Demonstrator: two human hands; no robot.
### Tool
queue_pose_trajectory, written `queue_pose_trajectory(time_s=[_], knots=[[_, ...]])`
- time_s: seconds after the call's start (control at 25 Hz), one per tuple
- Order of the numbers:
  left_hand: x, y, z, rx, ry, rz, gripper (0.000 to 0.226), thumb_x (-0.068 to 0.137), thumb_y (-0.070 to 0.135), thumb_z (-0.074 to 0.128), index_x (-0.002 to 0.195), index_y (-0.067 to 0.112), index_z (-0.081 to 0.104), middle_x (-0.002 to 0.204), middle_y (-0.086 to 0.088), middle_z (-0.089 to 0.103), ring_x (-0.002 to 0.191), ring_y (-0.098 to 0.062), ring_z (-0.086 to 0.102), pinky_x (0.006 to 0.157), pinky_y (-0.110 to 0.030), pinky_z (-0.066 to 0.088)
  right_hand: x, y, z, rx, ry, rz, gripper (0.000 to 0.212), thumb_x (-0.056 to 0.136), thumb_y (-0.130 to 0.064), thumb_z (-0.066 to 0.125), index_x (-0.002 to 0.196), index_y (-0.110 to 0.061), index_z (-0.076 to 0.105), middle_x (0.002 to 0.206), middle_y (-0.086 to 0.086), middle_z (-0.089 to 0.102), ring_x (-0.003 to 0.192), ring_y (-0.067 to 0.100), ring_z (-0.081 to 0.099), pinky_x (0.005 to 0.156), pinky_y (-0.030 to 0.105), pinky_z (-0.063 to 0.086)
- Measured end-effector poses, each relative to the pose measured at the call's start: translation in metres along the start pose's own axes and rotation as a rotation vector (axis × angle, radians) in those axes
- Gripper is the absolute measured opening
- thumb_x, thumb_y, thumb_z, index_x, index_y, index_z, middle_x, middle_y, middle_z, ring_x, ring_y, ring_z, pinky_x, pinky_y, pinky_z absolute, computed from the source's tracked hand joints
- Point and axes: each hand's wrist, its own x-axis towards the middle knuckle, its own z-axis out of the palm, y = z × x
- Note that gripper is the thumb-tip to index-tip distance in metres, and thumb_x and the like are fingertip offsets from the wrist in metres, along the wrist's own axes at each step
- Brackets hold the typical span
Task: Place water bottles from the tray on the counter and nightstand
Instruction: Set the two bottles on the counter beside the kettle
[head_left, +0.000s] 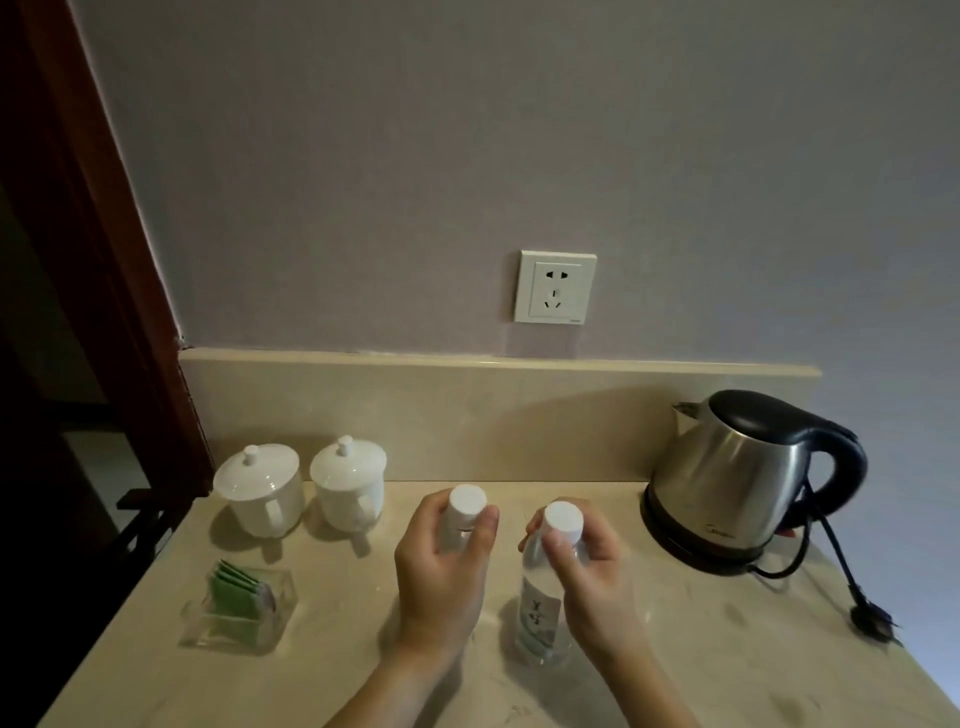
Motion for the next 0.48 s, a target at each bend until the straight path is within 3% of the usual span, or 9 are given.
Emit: queue_pose_trajectory(time_s=[0.04,0.12,0.2,0.28,0.36,0.4,0.48], knots=[[-0.003,-0.003,-0.001,0.032,-0.019,-0.020,0.030,0.081,0.067,0.057,0.095,0.041,0.061,0.100,0.032,0.066,0.095,0.007,0.062,0.072,-0.010,0.045,-0.004,0.004,-0.001,0.011,-0.025,0.018,0.027,0.076,-0.045,0.072,0.095,-0.027,0.070,0.090,0.007,0.071,0.084,0.027,0.068,0.079,0.048,0.056],[-0.009,-0.014,-0.008,0.102,-0.077,-0.021,0.028,0.084,0.063,0.055,0.108,0.048,0.056,0.108,0.026,0.064,0.101,0.006,0.060,0.077,-0.018,0.043,-0.016,0.014,-0.005,0.039,-0.079,0.104,0.050,0.065,-0.034,0.082,0.112,-0.028,0.065,0.100,0.008,0.071,0.095,0.029,0.068,0.086,0.050,0.055],[-0.011,-0.025,-0.021,0.137,-0.224,-0.029,0.043,0.079,0.054,0.061,0.121,0.052,0.049,0.118,0.017,0.063,0.110,-0.001,0.059,0.085,-0.023,0.043,-0.029,0.023,-0.012,0.011,-0.137,0.191,0.072,0.057,-0.022,0.090,0.121,-0.029,0.058,0.106,0.004,0.071,0.101,0.026,0.068,0.090,0.041,0.054],[-0.007,-0.034,-0.041,0.112,-0.452,-0.089,0.063,0.075,0.047,0.072,0.130,0.054,0.042,0.124,0.014,0.064,0.115,-0.006,0.061,0.094,-0.031,0.046,-0.040,0.027,-0.015,-0.114,-0.159,0.230,0.067,0.058,-0.009,0.091,0.113,-0.030,0.060,0.099,-0.003,0.075,0.095,0.017,0.071,0.084,0.026,0.054],[0.003,-0.038,-0.056,0.177,-0.668,-0.195,0.074,0.067,0.056,0.081,0.126,0.065,0.038,0.118,0.022,0.069,0.109,-0.004,0.067,0.094,-0.036,0.052,-0.048,0.024,-0.015,-0.320,-0.120,0.172,0.058,0.058,-0.014,0.087,0.102,-0.040,0.060,0.089,-0.001,0.071,0.089,0.007,0.069,0.077,0.015,0.050],[0.006,-0.038,-0.060,0.251,-0.722,-0.237,0.075,0.061,0.065,0.081,0.121,0.072,0.036,0.113,0.027,0.070,0.104,-0.001,0.068,0.092,-0.035,0.053,-0.048,0.022,-0.014,-0.392,-0.114,0.150,0.055,0.057,-0.019,0.085,0.097,-0.044,0.058,0.088,-0.003,0.067,0.089,0.002,0.066,0.075,0.011,0.048],[0.008,-0.042,-0.062,0.377,-0.726,-0.254,0.077,0.051,0.078,0.076,0.114,0.078,0.032,0.106,0.035,0.069,0.098,0.004,0.068,0.088,-0.029,0.055,-0.042,0.016,-0.015,-0.394,-0.139,0.200,0.046,0.055,-0.027,0.083,0.091,-0.042,0.058,0.093,-0.004,0.066,0.092,-0.001,0.064,0.075,0.017,0.052]])
